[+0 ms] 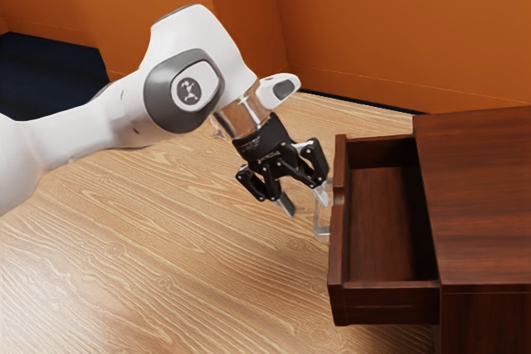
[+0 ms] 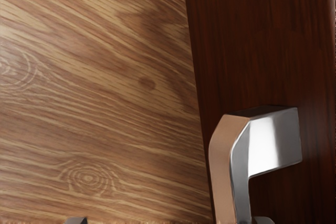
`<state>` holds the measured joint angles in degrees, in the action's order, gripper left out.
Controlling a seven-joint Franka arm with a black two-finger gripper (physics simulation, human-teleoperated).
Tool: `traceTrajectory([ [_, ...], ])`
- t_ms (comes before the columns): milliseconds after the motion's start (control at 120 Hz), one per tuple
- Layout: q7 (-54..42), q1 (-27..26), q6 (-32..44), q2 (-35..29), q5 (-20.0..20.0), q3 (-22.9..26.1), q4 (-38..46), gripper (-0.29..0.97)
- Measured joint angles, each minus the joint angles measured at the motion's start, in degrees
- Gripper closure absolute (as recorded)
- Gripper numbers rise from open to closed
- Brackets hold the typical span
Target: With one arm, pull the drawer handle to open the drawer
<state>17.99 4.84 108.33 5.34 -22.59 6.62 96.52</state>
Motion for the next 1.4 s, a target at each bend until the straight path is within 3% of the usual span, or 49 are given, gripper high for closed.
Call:
traceTrajectory([
  [450,-1.60,0.07,-2.33,-4.22,1.07,-1.17,3.96,0.32],
  [1042,-1.51,-4.20,-4.27,-6.39,1.17,-4.64,5.81,0.31],
  [1400,0.83,-2.44,-4.61,-7.68,1.26,-5.86,7.04,0.30],
])
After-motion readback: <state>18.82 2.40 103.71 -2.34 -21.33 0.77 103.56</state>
